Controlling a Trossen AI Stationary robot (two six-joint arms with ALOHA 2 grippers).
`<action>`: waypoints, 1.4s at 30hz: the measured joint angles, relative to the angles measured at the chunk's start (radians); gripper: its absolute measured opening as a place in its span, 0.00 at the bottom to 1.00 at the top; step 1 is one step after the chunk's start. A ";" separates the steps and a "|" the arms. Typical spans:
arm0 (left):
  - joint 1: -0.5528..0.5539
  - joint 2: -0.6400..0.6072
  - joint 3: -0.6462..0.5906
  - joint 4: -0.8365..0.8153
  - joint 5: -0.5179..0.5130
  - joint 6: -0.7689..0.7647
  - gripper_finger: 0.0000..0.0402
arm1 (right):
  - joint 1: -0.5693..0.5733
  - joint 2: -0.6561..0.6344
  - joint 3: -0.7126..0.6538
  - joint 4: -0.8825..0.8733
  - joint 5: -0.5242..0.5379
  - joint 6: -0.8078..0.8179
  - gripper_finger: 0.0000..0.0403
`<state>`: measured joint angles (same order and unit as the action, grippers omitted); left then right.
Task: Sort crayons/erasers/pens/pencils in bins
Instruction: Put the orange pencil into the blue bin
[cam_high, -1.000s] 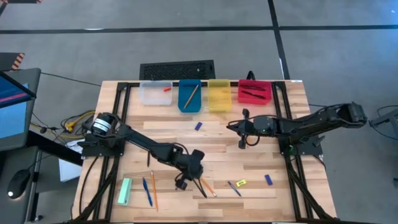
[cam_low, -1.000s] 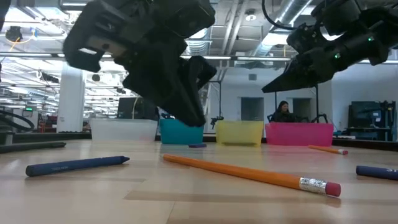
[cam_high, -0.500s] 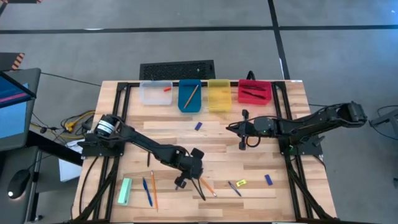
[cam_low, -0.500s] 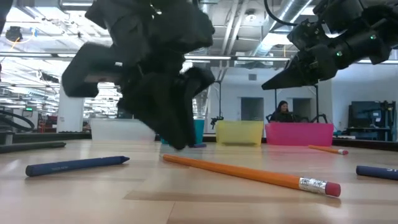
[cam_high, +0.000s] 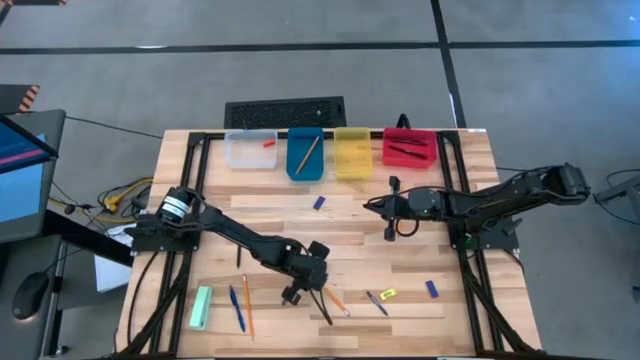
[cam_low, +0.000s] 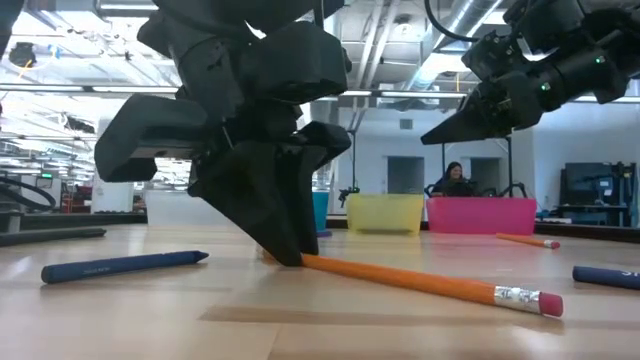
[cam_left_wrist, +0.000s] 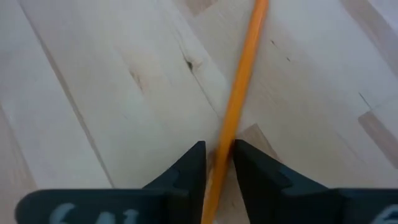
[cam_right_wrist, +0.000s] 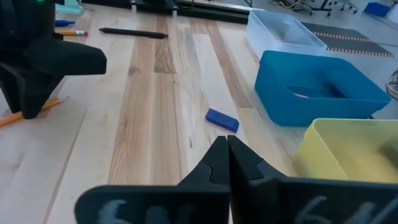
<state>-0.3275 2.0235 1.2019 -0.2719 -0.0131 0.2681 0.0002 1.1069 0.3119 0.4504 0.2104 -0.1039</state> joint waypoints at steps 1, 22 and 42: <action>0.002 0.000 0.001 -0.008 0.009 -0.011 0.18 | 0.000 0.000 0.000 0.001 0.000 0.002 0.01; 0.020 -0.081 -0.006 -0.267 0.077 -0.225 0.01 | 0.089 0.000 0.000 -0.013 0.000 0.055 0.01; 0.060 -0.175 -0.019 -0.468 -0.048 -0.434 0.00 | 0.124 0.000 0.000 -0.014 0.000 0.079 0.02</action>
<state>-0.2672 1.8488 1.1828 -0.7404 -0.0610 -0.1659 0.1246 1.1069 0.3119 0.4368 0.2104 -0.0254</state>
